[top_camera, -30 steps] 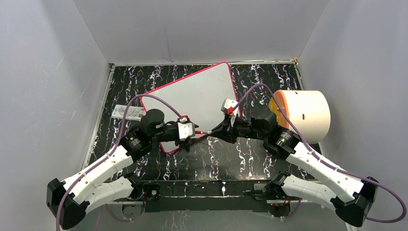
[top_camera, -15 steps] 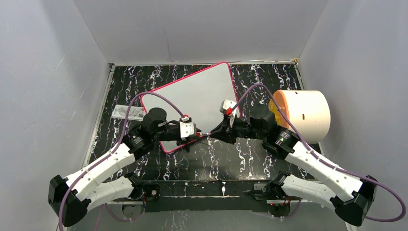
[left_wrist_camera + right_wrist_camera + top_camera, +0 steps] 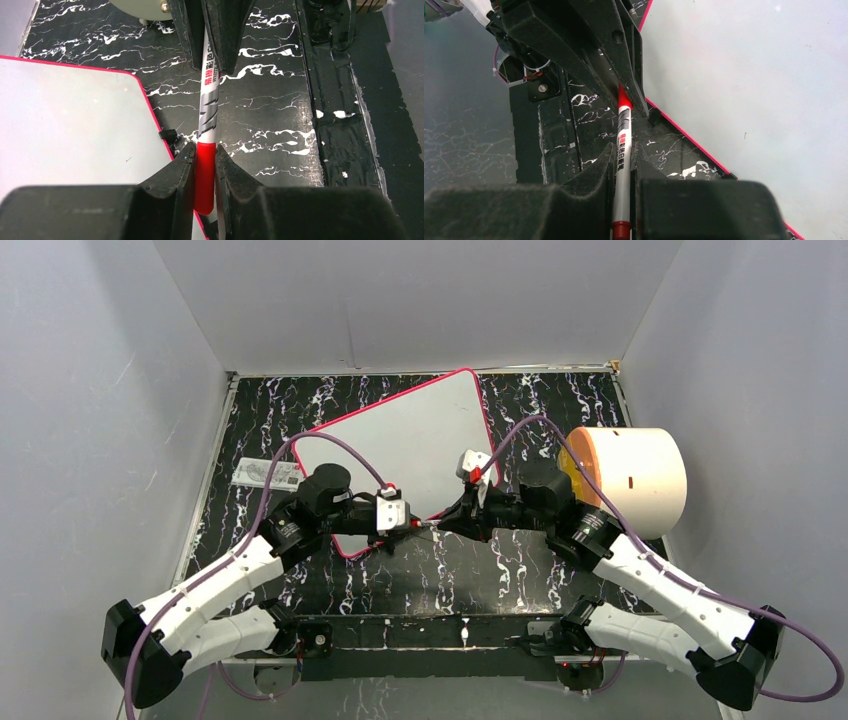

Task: Write a sentence on the whiteboard
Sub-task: Open the whiteboard marker at the center of the board, then place the pen cap at the center of the board.

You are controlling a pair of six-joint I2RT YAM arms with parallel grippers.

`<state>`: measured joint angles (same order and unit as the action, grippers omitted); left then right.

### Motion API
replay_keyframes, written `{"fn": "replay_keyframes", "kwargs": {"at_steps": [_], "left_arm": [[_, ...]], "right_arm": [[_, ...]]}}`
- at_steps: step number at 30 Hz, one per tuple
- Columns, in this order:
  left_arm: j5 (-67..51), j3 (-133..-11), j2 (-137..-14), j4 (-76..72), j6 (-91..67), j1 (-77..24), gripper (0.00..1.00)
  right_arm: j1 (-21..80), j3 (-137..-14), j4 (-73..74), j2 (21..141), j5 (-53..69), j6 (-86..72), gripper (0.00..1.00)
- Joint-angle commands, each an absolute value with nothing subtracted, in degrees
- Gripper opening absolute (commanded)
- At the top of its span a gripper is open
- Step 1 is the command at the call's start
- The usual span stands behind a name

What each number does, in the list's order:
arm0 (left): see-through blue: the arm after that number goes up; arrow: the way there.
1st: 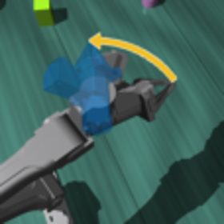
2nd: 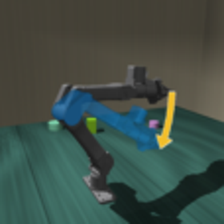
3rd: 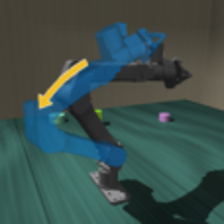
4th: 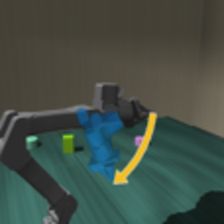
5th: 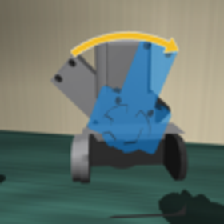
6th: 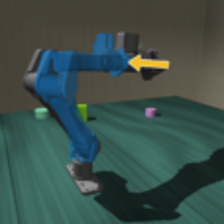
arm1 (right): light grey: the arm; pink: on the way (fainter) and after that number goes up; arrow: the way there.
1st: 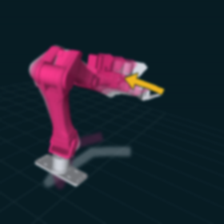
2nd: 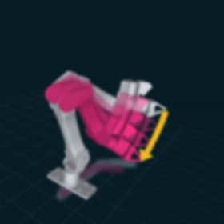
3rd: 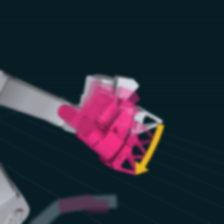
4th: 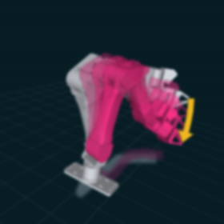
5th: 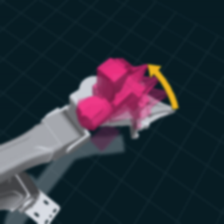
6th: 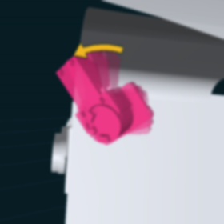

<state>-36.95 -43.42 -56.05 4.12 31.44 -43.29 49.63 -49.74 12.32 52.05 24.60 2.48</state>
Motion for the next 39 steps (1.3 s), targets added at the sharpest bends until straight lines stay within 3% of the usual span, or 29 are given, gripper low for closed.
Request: {"fn": "replay_keyframes", "kwargs": {"at_steps": [1, 17, 23, 30, 39], "left_arm": [[-36.2, -44.5, -54.9, 5.5, 31.8, -40.8, 0.00], [-39.3, -42.9, -53.5, 5.0, 31.8, -35.9, 0.00], [-36.6, -45.2, -55.9, 4.3, 24.3, -36.1, 0.00], [-28.1, -45.9, -59.7, 1.8, 11.4, -41.4, 0.00], [-11.9, -46.3, -69.1, -2.5, 1.6, -52.4, 0.00]], "right_arm": [[49.8, -51.7, 12.7, 49.0, 26.9, 4.4, 0.00], [49.8, -50.8, 16.0, 42.6, 17.4, 6.5, 0.00], [49.7, -47.1, 10.8, 39.7, 3.9, 4.0, 0.00], [49.7, -41.1, 3.9, 34.3, -13.1, 1.8, 0.00], [49.8, -35.7, -1.2, 29.1, -22.4, 1.4, 0.00]]}}
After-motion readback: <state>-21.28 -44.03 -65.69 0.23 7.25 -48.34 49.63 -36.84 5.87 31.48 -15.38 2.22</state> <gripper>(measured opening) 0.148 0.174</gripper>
